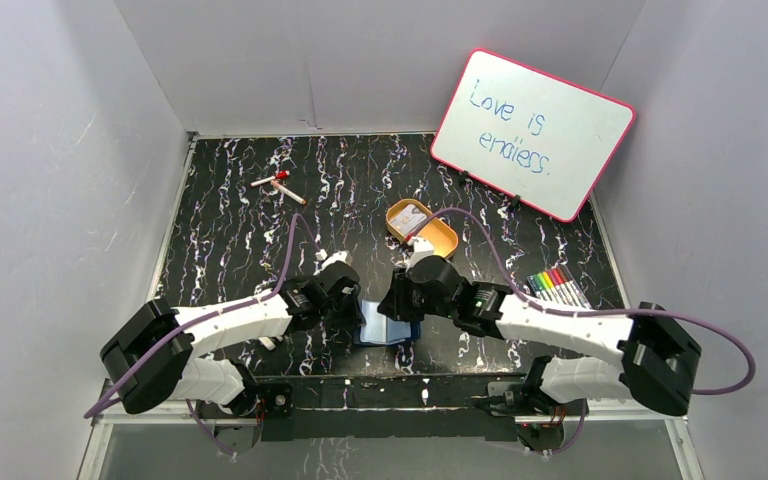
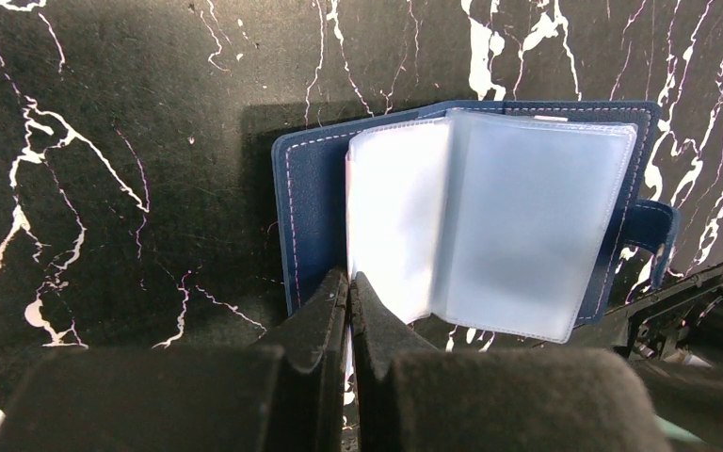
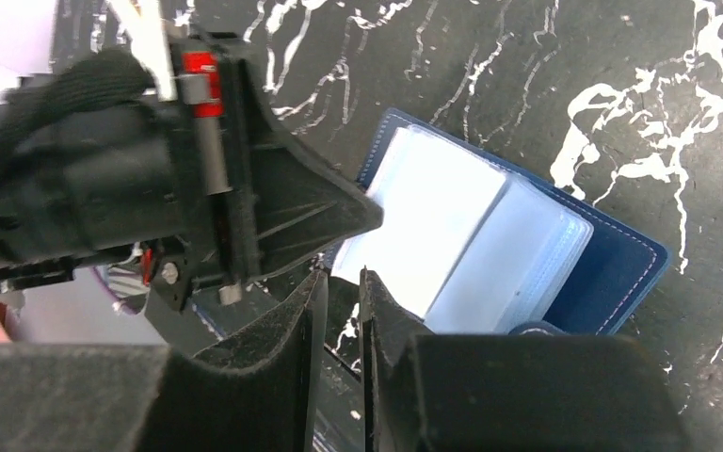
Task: Put the credit cards into the card holder
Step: Open the card holder at the center of the board.
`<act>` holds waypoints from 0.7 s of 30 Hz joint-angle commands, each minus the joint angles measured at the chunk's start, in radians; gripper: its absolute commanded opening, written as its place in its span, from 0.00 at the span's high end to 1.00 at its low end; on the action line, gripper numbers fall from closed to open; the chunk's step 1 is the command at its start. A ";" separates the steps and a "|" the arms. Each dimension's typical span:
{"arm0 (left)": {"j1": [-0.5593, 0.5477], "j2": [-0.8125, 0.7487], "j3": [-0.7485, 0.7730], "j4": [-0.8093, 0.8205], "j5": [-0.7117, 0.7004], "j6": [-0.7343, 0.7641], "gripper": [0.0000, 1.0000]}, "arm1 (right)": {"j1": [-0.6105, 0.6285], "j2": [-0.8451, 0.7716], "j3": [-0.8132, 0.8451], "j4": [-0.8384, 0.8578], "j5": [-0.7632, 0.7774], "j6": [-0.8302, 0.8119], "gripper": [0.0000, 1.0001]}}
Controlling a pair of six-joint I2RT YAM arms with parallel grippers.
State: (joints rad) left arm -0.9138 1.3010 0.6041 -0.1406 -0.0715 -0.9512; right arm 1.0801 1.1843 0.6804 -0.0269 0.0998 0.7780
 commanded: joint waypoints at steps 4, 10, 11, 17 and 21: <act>-0.003 -0.022 -0.020 -0.001 -0.024 -0.009 1.00 | -0.064 0.110 -0.068 0.036 0.044 0.082 0.76; -0.002 -0.028 -0.059 0.029 -0.021 -0.017 1.00 | -0.083 0.124 -0.142 0.034 0.061 0.078 0.75; -0.002 -0.025 -0.061 0.036 -0.020 -0.018 1.00 | -0.083 0.129 -0.149 0.045 0.055 0.077 0.75; -0.002 -0.002 -0.040 0.033 -0.016 -0.004 1.00 | -0.084 0.196 -0.156 0.065 0.032 0.064 0.74; -0.002 -0.057 -0.025 -0.008 -0.036 0.012 0.76 | -0.084 0.217 -0.152 0.059 0.042 0.055 0.74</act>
State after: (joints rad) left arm -0.9138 1.2984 0.5529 -0.1055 -0.0723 -0.9565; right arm 0.9966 1.3571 0.5377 0.0521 0.1276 0.8463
